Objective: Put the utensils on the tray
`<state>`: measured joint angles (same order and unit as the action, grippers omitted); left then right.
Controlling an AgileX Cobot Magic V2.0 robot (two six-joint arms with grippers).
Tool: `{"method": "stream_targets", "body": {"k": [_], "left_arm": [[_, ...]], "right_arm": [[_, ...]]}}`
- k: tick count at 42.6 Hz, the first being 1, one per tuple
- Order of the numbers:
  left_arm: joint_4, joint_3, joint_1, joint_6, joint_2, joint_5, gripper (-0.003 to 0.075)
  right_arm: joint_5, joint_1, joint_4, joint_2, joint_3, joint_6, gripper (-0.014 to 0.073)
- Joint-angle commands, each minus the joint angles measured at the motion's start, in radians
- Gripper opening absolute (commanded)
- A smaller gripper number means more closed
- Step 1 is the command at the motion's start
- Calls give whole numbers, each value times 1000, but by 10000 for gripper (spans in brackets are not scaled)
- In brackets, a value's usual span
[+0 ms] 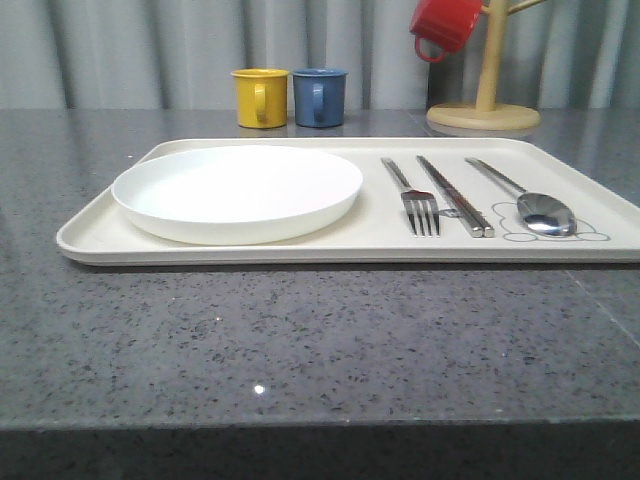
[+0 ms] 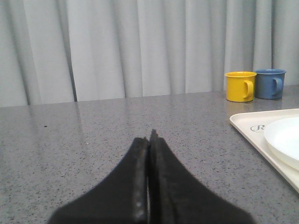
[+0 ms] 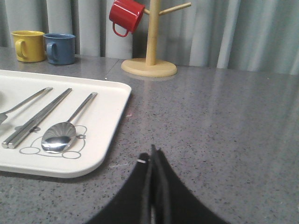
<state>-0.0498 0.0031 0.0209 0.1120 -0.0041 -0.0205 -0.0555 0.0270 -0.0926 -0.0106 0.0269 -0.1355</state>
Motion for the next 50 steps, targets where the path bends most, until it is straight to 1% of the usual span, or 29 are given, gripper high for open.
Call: {"method": "stream_targets", "body": {"k": [1, 5, 9, 15, 50], "left_arm": [[-6, 13, -2, -12, -21, -79, -20], [-6, 13, -2, -12, -21, -79, -20], [-6, 13, -2, -12, -21, -79, -20], [-6, 13, -2, -12, -21, -79, -20], [-6, 13, -2, -12, -20, -79, -20]], "right_arm": [[88, -7, 2, -15, 0, -5, -67], [101, -7, -3, -15, 0, 11, -67], [115, -8, 23, -15, 0, 88, -67], [131, -8, 42, -16, 0, 163, -67], [135, -8, 44, -15, 0, 166, -67]]}}
